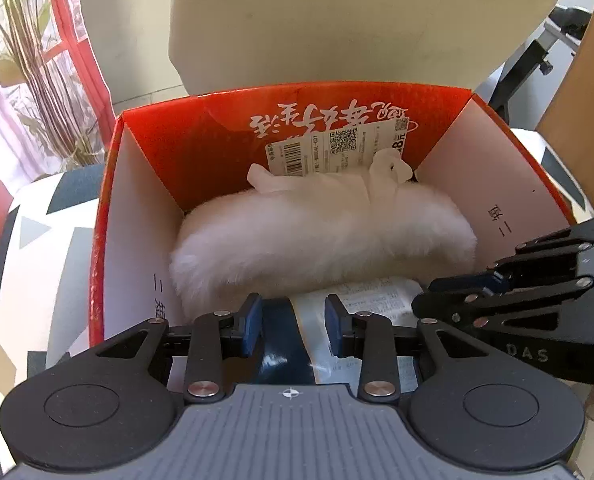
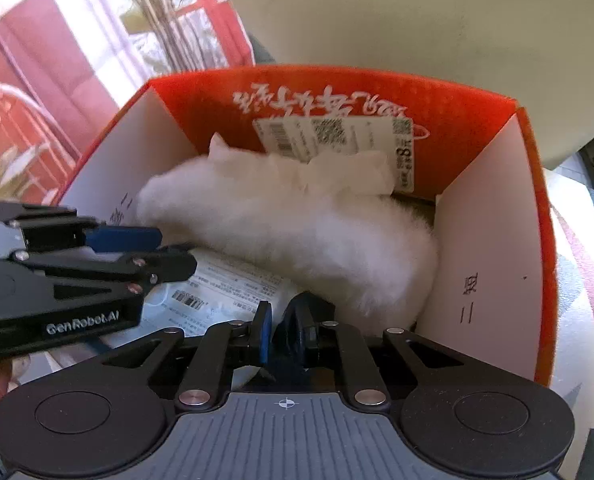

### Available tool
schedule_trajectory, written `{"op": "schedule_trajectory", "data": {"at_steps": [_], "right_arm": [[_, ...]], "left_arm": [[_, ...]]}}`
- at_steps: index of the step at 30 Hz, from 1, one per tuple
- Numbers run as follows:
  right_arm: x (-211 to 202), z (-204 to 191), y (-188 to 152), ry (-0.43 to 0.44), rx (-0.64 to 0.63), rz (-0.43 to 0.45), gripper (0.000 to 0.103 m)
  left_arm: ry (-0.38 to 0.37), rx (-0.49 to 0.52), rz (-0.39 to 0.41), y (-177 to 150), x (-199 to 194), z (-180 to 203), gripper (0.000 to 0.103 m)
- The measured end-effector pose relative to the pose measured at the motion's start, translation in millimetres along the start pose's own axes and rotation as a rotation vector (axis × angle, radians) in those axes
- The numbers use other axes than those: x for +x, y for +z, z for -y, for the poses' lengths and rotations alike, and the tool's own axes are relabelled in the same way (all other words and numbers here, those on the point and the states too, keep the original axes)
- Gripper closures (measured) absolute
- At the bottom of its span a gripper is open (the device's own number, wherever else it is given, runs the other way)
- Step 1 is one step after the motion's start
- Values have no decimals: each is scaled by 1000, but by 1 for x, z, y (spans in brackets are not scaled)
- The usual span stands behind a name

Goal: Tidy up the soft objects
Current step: 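Lower the blue packet into the box beside the plush and open, then withdraw the left tool from the red box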

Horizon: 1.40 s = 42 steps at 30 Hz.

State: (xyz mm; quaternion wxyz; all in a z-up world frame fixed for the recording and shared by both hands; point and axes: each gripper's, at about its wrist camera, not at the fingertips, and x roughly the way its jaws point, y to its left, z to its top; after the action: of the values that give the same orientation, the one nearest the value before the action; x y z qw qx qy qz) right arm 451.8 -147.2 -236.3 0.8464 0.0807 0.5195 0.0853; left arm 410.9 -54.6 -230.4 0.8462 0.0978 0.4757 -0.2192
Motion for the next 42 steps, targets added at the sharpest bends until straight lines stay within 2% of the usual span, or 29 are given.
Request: {"op": "schedule_trajectory", "data": {"at_steps": [4,6,8,10,13,15,17,18,21,32,37,42], "right_arm": [[1,0,-4,-7,26,-15,83],[-3,0,-6,-20,27,-4,82],[-13,-1,-9,-33,19,29,78],[-26,-2,-12,-38,8,77,72],[-49,-7,-21,-37,-39,186,55],[-63,-8,-29,-49,-57,255,36],[-76,-9,-40,-61,-56,318,27],[-81,-10,-44,-64,-58,341,17],[-97,-13,-61,-79,-89,414,2],[-142,-20,-134,-64,-67,586,0],[-152,-25,-171,-75,-54,607,0],[-148,-18,-206,-62,45,596,0]], "left_arm": [[2,15,34,-2,-14,1,65],[4,33,67,-5,-27,2,61],[5,39,109,-9,-39,4,50],[10,43,161,-16,-56,5,43],[28,30,245,-28,-81,8,34],[22,13,293,-38,-98,8,21],[19,10,338,-48,-113,10,1],[31,11,361,-54,-120,13,0],[66,17,377,-72,-133,19,0],[134,-13,419,-148,-170,24,0],[127,-50,404,-174,-177,26,0],[101,-143,391,-193,-172,23,0]]}}
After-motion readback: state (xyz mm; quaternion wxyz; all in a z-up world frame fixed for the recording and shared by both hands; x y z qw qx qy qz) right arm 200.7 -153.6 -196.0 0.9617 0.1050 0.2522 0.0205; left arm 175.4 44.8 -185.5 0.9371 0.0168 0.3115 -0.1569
